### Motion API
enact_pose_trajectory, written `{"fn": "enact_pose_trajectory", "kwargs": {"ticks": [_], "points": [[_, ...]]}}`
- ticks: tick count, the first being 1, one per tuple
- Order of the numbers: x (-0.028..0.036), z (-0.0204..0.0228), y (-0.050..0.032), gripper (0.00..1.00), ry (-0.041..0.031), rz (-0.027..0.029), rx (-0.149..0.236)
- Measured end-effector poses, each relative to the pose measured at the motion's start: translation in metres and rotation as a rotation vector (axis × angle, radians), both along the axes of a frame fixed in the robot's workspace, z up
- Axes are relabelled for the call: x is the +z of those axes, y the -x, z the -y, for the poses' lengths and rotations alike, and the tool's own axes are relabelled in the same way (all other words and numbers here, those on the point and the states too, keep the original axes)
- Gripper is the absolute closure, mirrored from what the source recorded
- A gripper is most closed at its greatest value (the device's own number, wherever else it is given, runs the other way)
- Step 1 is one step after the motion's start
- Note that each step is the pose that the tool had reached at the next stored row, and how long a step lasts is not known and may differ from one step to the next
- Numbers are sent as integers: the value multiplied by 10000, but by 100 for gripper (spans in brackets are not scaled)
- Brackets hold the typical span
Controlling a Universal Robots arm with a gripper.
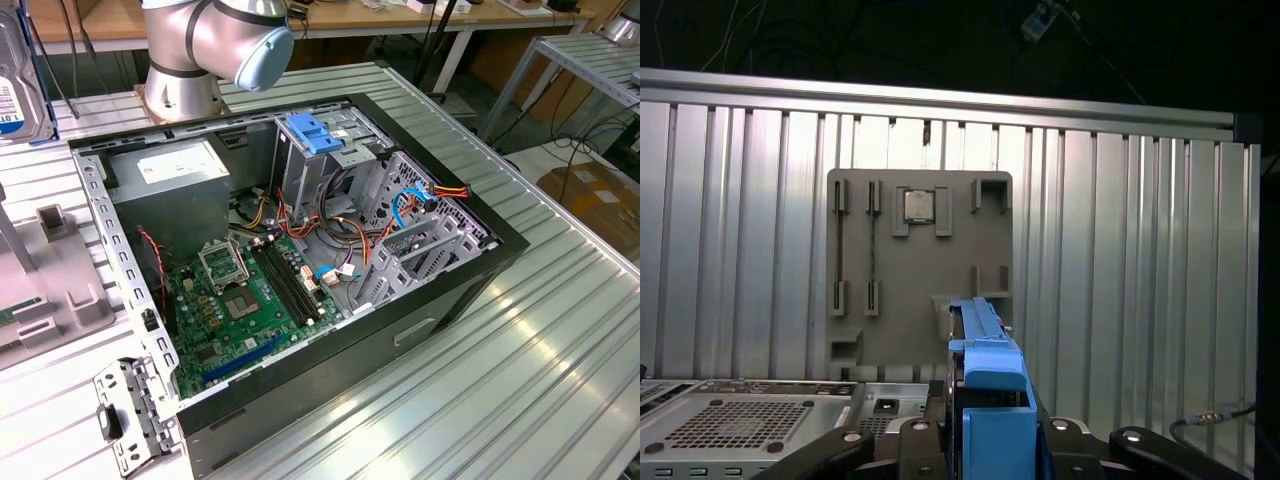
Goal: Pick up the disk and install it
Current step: 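Pick up the disk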
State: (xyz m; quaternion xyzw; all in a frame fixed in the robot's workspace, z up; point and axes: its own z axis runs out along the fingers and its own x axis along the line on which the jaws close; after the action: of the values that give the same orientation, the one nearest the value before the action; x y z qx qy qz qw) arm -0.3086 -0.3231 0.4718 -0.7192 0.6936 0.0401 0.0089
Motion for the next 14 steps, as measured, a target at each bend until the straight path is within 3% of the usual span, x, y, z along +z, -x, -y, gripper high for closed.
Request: {"fn": "enact_pose_trajectory", "kwargs": {"ticks": [14], "points": [[0,6,-124,63,0,1,1]]}}
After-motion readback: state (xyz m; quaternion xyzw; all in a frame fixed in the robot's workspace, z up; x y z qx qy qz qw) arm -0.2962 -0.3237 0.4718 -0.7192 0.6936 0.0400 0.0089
